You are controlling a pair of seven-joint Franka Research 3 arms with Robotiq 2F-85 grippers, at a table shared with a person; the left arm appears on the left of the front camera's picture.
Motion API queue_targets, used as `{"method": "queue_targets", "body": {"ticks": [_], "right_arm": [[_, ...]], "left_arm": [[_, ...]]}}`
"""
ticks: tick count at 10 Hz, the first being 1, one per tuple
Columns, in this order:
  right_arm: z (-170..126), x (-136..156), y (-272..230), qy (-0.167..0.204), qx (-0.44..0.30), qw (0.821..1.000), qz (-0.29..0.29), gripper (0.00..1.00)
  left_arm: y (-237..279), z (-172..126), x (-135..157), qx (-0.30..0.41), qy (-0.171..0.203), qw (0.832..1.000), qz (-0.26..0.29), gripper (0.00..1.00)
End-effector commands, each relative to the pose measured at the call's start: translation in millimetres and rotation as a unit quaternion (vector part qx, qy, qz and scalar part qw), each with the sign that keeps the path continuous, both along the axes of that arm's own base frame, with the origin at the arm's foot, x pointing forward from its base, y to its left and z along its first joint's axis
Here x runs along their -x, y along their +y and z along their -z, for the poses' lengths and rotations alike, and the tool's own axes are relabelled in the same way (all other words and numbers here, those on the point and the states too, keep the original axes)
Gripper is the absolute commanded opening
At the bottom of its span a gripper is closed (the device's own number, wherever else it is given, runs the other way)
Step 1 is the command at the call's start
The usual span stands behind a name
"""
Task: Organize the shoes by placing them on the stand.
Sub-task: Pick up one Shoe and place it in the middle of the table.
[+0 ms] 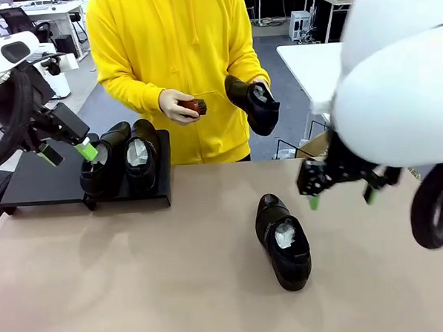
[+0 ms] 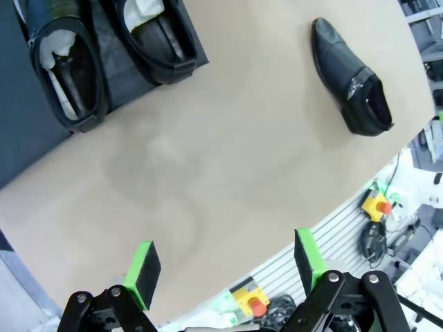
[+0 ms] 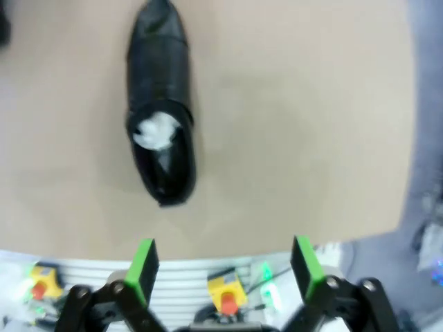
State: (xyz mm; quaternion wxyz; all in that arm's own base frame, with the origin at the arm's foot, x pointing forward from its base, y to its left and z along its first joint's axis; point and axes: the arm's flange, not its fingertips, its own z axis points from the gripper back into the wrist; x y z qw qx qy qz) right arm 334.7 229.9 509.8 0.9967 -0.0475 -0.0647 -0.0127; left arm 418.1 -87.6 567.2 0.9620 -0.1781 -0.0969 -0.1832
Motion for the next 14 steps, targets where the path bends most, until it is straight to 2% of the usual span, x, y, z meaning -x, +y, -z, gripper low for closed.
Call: {"method": "queue_targets", "body": {"ticks": [1,2,4,5,8,9,11,14], "right_arm": [[10.3,-53.7,16.0,-0.068,0.021,0.993,-0.09,1.0],[16.1,-65.1,25.2,-0.063,0.024,0.993,-0.094,1.0],[27.0,-54.9,11.1,-0.03,0.018,0.995,-0.092,1.0],[30.8,-32.2,-10.1,0.001,0.005,0.997,-0.079,1.0],[33.0,27.9,-49.3,0.064,-0.053,0.994,-0.068,1.0],[33.5,40.6,-55.9,0.108,-0.081,0.985,-0.103,1.0],[41.3,57.8,-64.5,0.151,-0.087,0.98,-0.098,1.0],[43.5,60.7,-66.0,0.163,-0.104,0.975,-0.106,1.0]], "left_arm": [[3.3,-5.3,-2.0,-0.005,-0.001,1.0,-0.009,1.0],[3.3,-5.3,-2.0,-0.005,-0.001,1.0,-0.009,1.0],[3.3,-5.3,-2.0,-0.005,-0.001,1.0,-0.009,1.0],[3.3,-5.3,-2.0,-0.005,-0.001,1.0,-0.009,1.0],[3.3,-5.3,-2.0,-0.005,-0.001,1.0,-0.009,1.0],[3.3,-5.3,-2.0,-0.005,-0.001,1.0,-0.009,1.0],[3.3,-5.3,-2.0,-0.005,-0.001,1.0,-0.009,1.0],[3.3,-5.3,-2.0,-0.005,-0.001,1.0,-0.009,1.0]]}}
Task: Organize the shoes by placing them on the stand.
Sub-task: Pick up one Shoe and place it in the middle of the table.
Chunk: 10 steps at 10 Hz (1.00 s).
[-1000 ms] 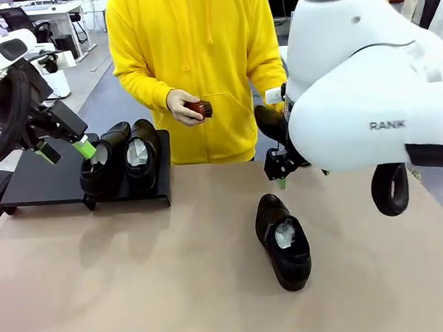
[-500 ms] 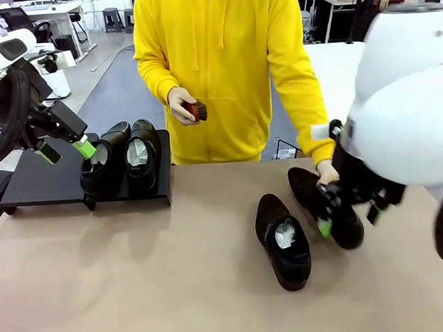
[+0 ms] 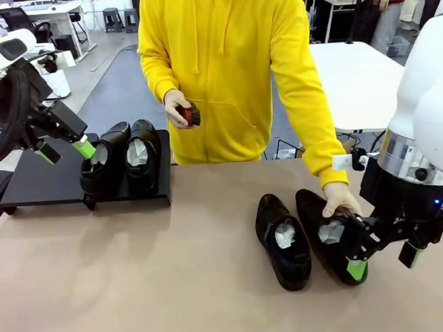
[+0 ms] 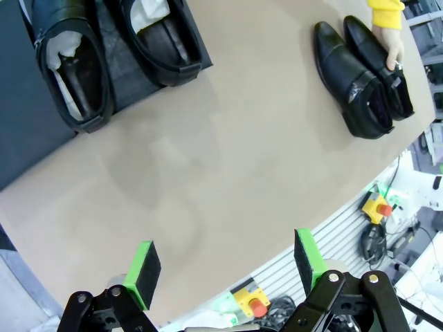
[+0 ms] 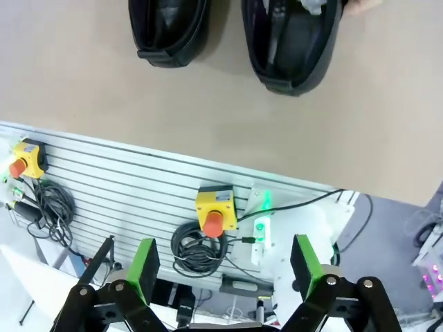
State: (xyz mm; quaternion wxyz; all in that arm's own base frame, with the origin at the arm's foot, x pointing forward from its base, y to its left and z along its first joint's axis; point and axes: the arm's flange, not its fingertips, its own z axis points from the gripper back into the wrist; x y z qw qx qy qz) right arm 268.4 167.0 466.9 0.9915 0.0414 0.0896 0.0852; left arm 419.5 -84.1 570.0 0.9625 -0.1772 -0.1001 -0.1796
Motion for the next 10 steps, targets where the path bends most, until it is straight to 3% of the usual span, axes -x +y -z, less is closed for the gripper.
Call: {"method": "queue_targets", "body": {"ticks": [1,2,3,4,10], "right_arm": [[1.0,-6.0,-2.3,0.008,-0.022,1.0,-0.011,1.0],[1.7,-10.7,-3.9,0.018,-0.026,0.999,-0.008,1.0],[1.6,-21.0,-14.0,0.025,0.003,0.993,0.116,1.0],[2.0,-2.8,-1.5,0.004,-0.003,1.0,0.001,1.0],[2.0,-2.8,-1.5,0.004,-0.003,1.0,0.001,1.0]], "left_arm": [[-0.1,-2.5,-0.6,-0.005,0.001,1.0,-0.005,1.0],[-0.1,-2.5,-0.6,-0.005,0.001,1.0,-0.005,1.0],[-0.1,-2.5,-0.6,-0.005,0.001,1.0,-0.005,1.0],[-0.1,-2.5,-0.6,-0.005,0.001,1.0,-0.005,1.0],[-0.1,-2.5,-0.6,-0.005,0.001,1.0,-0.005,1.0]]}}
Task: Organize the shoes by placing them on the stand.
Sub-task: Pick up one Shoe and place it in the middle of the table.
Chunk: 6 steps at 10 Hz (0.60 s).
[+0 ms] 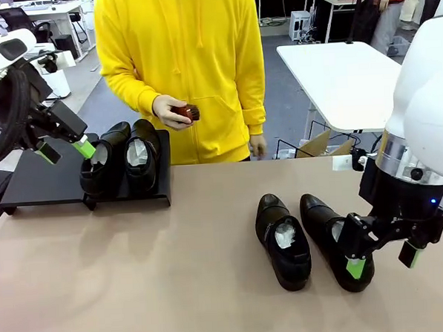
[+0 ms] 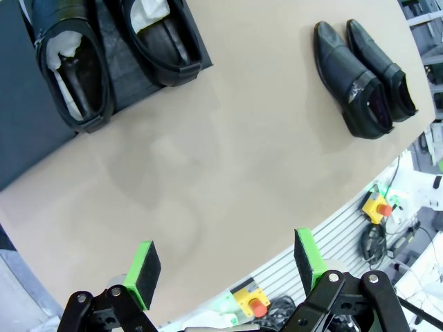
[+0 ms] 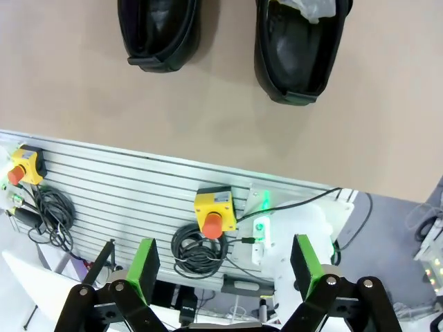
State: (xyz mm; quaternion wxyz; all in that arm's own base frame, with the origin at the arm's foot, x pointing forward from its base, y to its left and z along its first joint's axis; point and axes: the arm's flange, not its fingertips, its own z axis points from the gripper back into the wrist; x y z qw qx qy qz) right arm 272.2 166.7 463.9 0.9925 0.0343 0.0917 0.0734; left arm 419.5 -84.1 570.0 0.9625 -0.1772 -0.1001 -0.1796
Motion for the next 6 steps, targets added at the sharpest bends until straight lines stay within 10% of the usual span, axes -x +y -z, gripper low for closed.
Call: {"method": "queue_targets", "body": {"ticks": [1,6], "right_arm": [[0.0,0.0,0.0,0.0,0.0,1.0,0.0,1.0],[-19.7,-36.7,80.5,-0.083,-0.01,0.995,-0.049,1.0]], "left_arm": [[-0.1,-2.4,-0.5,-0.005,0.001,1.0,-0.005,1.0],[-0.1,-2.4,-0.5,-0.005,0.001,1.0,-0.005,1.0]]}}
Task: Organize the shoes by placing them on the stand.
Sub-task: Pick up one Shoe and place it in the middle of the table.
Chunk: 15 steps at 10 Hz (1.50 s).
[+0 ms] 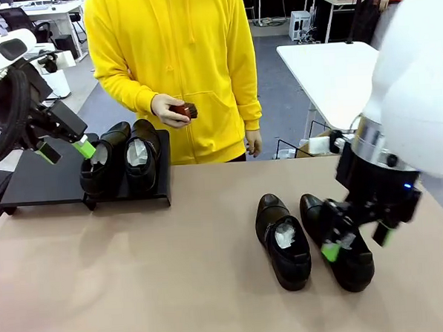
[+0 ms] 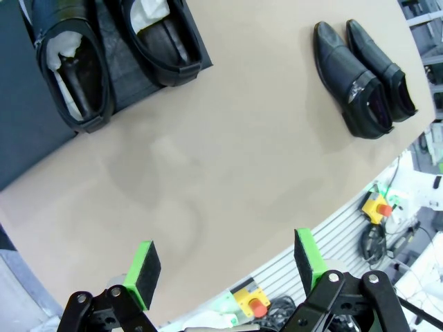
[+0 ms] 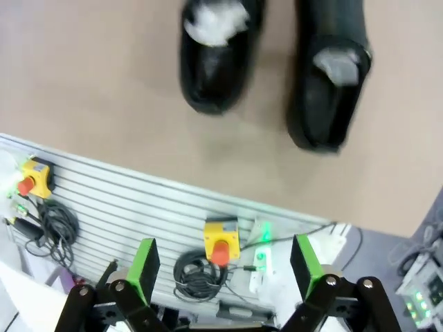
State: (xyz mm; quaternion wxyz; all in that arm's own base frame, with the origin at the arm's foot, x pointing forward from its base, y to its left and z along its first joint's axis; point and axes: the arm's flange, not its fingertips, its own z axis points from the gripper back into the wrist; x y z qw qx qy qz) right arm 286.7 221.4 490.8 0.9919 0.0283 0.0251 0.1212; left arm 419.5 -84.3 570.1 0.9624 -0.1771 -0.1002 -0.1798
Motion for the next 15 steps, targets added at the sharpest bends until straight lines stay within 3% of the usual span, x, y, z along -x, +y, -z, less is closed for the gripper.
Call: {"method": "queue_targets", "body": {"ticks": [1,3,5,11,12,13,15], "right_arm": [[14.0,-33.7,49.1,-0.023,-0.011,1.0,-0.013,1.0],[37.6,-61.6,80.1,-0.053,0.04,0.998,0.011,1.0],[67.2,-98.3,74.7,-0.035,0.063,0.996,0.046,1.0],[98.2,-118.6,39.3,-0.029,0.03,0.993,0.11,1.0],[101.6,-119.9,34.0,-0.032,0.029,0.992,0.122,0.98],[101.8,-118.8,31.4,-0.034,0.031,0.991,0.128,0.83],[104.2,-117.9,30.2,-0.026,0.036,0.99,0.132,0.83]], "left_arm": [[0.0,-2.3,-0.6,-0.005,0.001,1.0,-0.005,1.0],[0.0,-2.3,-0.6,-0.005,0.001,1.0,-0.005,1.0],[0.0,-2.3,-0.6,-0.005,0.001,1.0,-0.005,1.0],[0.0,-2.3,-0.6,-0.005,0.001,1.0,-0.005,1.0],[0.0,-2.3,-0.6,-0.005,0.001,1.0,-0.005,1.0],[0.0,-2.3,-0.6,-0.005,0.001,1.0,-0.005,1.0],[0.0,-2.3,-0.6,-0.005,0.001,1.0,-0.005,1.0]]}}
